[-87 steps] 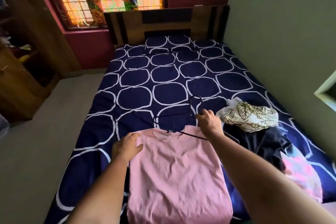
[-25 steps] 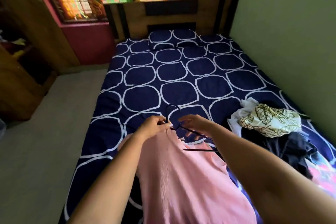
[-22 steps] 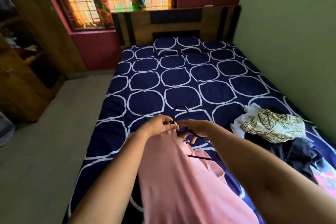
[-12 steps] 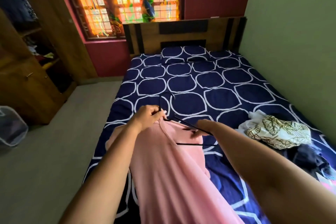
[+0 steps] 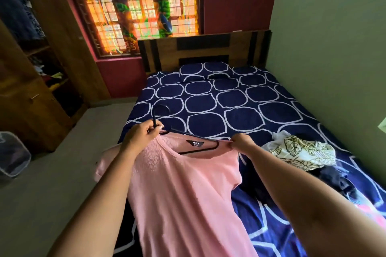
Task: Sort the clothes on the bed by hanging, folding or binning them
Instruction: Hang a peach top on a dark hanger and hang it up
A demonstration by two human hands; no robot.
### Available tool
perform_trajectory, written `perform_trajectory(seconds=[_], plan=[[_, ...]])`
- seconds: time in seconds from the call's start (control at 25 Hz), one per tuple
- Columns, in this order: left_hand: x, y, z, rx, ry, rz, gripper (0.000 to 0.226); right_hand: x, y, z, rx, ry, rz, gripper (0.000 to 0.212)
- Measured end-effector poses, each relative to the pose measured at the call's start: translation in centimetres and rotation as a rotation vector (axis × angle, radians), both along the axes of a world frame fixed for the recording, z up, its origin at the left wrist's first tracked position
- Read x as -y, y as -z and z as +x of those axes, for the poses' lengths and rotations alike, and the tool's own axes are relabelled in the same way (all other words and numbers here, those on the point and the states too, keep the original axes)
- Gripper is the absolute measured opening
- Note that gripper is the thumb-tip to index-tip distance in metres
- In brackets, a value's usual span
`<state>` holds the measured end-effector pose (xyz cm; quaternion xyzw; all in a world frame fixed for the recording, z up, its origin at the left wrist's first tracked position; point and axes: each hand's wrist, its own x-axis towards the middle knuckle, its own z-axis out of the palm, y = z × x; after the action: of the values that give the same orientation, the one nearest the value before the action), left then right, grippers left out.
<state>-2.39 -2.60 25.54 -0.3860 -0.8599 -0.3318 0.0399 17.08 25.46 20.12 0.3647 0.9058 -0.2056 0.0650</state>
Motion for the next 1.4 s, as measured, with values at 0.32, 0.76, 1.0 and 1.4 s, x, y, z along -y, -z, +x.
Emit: perform_trajectory(seconds=[0.32,0.76,1.0,1.4], plan=[[-3.5,-3.2,7.4,-0.071,0.010,-0.007,0.013,0.2,-6.0,4.5,-0.437,0.061,-0.118,0.015],[-6.4,-6.9,18.0,-0.093,0.033,0.211,0.025,3.1,-13.3,10.6,-0.755,-0.001,-0.140,0.028],[-5.4,-8.1,22.3,-0.107,0.124,0.179,0.048,7.2,-15.2,11.9,-0.778,-0.095,-0.102,0.030],[7.0,-10.5,22.4,-0.054,-0.038,0.320,0.013,11.2,-17.1,13.4,-0.673,-0.627,0.153,0.027]])
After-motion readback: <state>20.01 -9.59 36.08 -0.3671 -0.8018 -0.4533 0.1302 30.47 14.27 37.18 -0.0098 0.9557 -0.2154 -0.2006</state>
